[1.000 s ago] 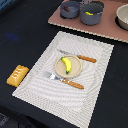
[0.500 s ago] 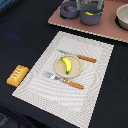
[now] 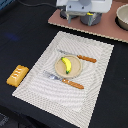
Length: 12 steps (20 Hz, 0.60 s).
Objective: Interact with the objects in diverse but meaningful ways.
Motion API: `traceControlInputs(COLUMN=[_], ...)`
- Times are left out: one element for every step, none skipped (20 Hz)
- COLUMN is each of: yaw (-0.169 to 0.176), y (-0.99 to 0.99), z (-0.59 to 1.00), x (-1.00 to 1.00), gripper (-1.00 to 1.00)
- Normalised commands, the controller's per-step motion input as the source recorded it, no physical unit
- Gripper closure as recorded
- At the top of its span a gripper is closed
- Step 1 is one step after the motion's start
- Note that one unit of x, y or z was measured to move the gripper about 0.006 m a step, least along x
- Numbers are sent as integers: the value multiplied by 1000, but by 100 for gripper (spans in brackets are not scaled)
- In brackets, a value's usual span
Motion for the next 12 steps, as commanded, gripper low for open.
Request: traceControlInputs(yaw=[-88,-93,-108,-122,-130,-130,-129,-128,-128,-128,-128,-128], y=[-671,-649,-594,-546,-503,-503,-497,-494,-491,-489,-486,-483], z=[-411,-386,-346,-323,-303,-300,-274,-234,-229,-231,-234,-234], x=[-594,-617,-669,-709,-749,-757,-757,-757,-757,-757,-763,-763], gripper=[-100,-100,-100,-100,-100,-100,-100,-100,-100,-100,-100,-100])
